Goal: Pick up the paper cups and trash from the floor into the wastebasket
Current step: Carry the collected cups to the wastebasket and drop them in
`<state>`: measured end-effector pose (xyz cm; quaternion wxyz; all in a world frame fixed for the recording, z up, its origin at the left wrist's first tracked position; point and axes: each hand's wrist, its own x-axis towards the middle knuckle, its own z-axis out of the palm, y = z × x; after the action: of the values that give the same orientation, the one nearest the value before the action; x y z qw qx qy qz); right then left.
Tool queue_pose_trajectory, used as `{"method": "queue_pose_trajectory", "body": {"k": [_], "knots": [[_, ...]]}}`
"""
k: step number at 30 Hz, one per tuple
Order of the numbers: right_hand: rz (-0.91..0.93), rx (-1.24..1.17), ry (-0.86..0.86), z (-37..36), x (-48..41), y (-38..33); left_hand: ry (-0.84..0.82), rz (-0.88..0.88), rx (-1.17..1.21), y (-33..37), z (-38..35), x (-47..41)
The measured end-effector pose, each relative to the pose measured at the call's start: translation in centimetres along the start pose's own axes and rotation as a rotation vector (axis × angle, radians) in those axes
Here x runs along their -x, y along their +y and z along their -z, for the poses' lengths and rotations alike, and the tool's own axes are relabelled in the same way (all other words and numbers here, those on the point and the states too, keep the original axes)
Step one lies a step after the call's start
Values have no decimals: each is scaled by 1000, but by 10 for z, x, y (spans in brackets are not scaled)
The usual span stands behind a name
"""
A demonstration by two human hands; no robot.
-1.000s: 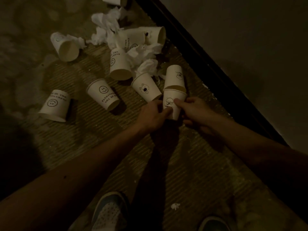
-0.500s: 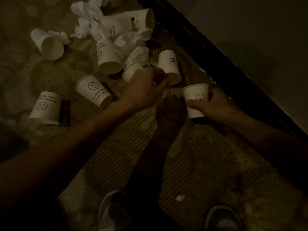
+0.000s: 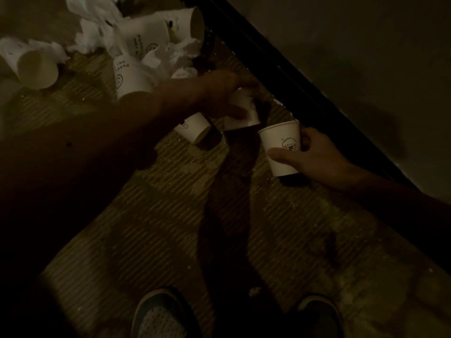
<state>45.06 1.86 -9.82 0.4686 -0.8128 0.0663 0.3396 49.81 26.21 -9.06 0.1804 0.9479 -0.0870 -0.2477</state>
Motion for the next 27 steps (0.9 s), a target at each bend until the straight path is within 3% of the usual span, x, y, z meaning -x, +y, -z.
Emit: {"method": "queue_pose_trajectory", "body": {"k": [5,11,15,21,24,27], "knots": [[-45,-130,54,2,5,10,207,114,111,13,-22,19],[-143,-257,12,6,21,29,152,-46,212,37,-45,47],[-208,-291,-10,2,29,38,344,-17,347,42,-57,71],[-226,-396,-135,-13,37,36,430,395,1015,46,-105,123],[-208,-520,-194,-23,38,31,354,613,1455,53,-129,148],[-199,-616,-219,-34,41,23,271,625,1856,57,-134,164]]}}
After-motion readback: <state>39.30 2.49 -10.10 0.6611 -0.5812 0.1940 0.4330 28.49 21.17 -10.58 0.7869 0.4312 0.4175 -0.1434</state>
